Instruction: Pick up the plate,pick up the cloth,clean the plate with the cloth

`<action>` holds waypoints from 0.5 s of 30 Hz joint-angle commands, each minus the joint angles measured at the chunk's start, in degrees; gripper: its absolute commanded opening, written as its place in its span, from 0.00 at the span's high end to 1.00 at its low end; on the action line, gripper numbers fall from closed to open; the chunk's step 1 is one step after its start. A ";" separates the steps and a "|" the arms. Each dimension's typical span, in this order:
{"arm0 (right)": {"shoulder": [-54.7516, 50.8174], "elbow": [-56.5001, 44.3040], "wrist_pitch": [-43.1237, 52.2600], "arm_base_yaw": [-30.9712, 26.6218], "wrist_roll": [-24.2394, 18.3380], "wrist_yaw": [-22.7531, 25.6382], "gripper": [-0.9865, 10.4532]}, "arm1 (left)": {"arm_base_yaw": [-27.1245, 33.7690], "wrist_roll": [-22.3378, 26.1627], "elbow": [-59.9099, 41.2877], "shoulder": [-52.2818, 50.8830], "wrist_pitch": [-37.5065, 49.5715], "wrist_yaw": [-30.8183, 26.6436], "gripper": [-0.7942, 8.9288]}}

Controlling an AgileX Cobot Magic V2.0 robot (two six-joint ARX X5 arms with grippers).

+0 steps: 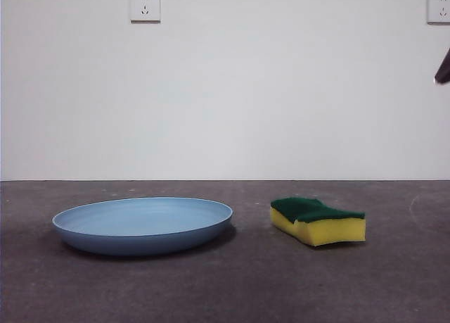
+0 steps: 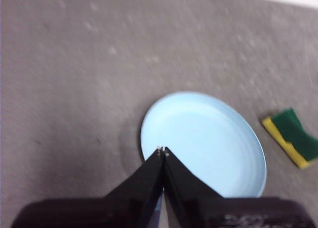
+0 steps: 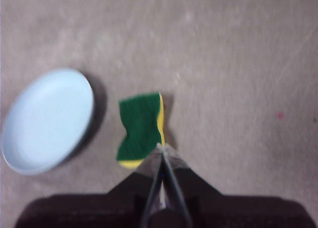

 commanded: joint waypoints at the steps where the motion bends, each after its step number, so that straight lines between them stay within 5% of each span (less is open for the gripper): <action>1: 2.93 1.95 -2.29 0.13 -3.19 -0.09 0.90 | 0.09 0.87 1.18 3.39 -0.70 2.75 0.91; 3: 4.15 2.54 -2.45 0.13 -3.17 -0.09 0.80 | 0.11 0.83 1.49 5.03 -0.52 4.68 0.82; 6: 4.81 2.78 -2.43 0.13 -3.13 -0.04 0.54 | 0.11 0.59 1.49 7.85 0.24 4.90 0.56; 15: 4.81 2.78 -3.52 0.13 -2.69 -0.07 0.53 | -0.46 0.83 9.94 29.70 0.42 4.81 0.56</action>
